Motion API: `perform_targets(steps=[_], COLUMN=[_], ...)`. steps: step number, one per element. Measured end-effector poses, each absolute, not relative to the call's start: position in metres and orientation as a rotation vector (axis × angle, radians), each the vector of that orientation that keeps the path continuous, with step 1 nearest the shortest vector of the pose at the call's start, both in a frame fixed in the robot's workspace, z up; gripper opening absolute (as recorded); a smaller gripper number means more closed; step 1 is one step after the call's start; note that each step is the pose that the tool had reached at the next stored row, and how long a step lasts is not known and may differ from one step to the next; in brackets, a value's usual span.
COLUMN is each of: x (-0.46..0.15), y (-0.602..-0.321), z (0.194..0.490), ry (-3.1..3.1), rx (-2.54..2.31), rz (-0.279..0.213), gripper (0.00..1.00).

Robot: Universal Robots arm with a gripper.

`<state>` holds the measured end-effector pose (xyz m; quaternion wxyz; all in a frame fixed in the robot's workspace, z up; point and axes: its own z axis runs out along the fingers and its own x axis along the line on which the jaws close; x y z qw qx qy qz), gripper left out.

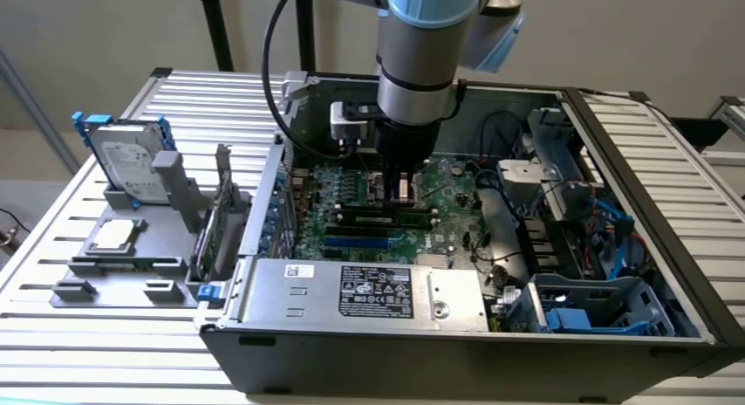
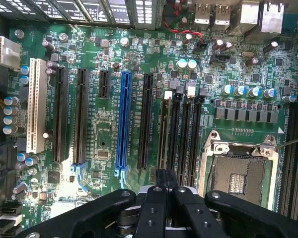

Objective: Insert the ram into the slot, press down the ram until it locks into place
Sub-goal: 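Press down the ram until it locks into place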

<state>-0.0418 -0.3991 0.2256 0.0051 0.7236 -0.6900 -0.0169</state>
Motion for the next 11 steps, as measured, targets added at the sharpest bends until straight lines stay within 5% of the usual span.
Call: perform_targets(steps=[11], x=[-0.042], y=[-0.4], z=[0.251], ry=[-2.154], rx=[2.258], rz=[-0.069], gripper=[0.11])
